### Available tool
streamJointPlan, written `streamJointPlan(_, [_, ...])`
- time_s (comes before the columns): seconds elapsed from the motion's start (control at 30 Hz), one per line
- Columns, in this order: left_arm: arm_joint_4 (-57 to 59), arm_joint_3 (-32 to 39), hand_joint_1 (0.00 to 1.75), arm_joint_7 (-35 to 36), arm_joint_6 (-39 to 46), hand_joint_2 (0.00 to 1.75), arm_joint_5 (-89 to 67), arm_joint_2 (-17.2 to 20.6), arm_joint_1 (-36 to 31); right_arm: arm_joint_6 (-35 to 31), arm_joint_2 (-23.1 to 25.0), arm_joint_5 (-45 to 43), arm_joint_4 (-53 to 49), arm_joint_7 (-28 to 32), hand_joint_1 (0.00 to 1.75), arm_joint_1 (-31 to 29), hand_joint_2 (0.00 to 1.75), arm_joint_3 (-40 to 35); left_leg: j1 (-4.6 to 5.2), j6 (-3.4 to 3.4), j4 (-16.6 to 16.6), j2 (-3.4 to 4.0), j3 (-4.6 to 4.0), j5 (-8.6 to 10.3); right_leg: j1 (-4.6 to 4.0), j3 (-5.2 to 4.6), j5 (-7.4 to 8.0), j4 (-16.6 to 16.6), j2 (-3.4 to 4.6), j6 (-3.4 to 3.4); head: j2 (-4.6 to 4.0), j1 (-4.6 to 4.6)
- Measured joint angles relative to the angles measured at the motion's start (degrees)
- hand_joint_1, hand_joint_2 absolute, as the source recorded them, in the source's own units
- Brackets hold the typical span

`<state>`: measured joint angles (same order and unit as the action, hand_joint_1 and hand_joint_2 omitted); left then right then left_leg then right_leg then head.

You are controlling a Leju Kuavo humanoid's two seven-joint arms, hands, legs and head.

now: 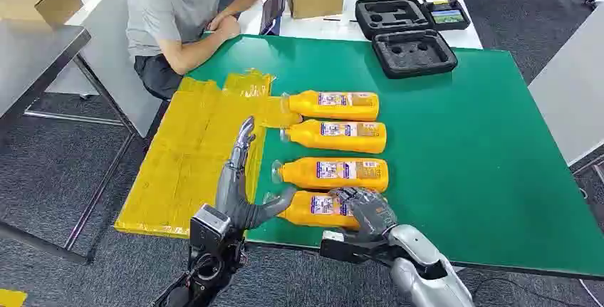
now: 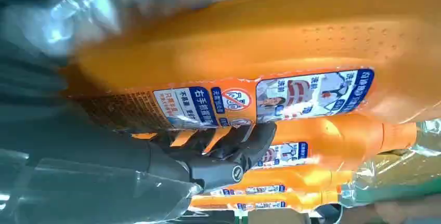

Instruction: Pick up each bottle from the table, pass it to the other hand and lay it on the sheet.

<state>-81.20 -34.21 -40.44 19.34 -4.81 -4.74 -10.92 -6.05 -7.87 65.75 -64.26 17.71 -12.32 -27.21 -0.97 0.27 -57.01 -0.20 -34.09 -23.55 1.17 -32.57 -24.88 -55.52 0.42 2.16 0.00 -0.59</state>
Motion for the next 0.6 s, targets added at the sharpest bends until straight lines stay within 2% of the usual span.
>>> streamJointPlan(0.23, [0.0,0.0,0.00,0.0,-0.1,1.75,0.0,-0.3,0.0,0.0,0.0,-0.4,0.0,0.3,1.75,0.0,1.75,0.0,0.00,0.00,0.0,0.00,-0.01,-0.01,-0.01,-0.02,0.00,0.0,0.00,0.00,0.00,0.00])
streamJointPlan(0.5, [0.0,0.0,0.00,0.0,0.3,1.75,0.0,-0.5,-0.1,0.2,0.0,-10.1,0.0,7.8,1.75,0.6,1.75,1.2,-0.01,-0.04,0.0,0.03,0.01,-0.06,-0.01,-0.02,0.00,0.0,0.09,0.00,0.00,0.00])
streamJointPlan(0.6, [-0.1,0.0,0.00,0.0,0.6,1.75,0.0,-0.5,-0.1,0.0,0.0,-10.7,0.0,8.3,1.75,0.6,1.75,1.5,-0.01,-0.04,0.0,0.03,0.01,-0.06,-0.01,-0.02,0.00,0.0,0.09,0.00,0.00,0.00])
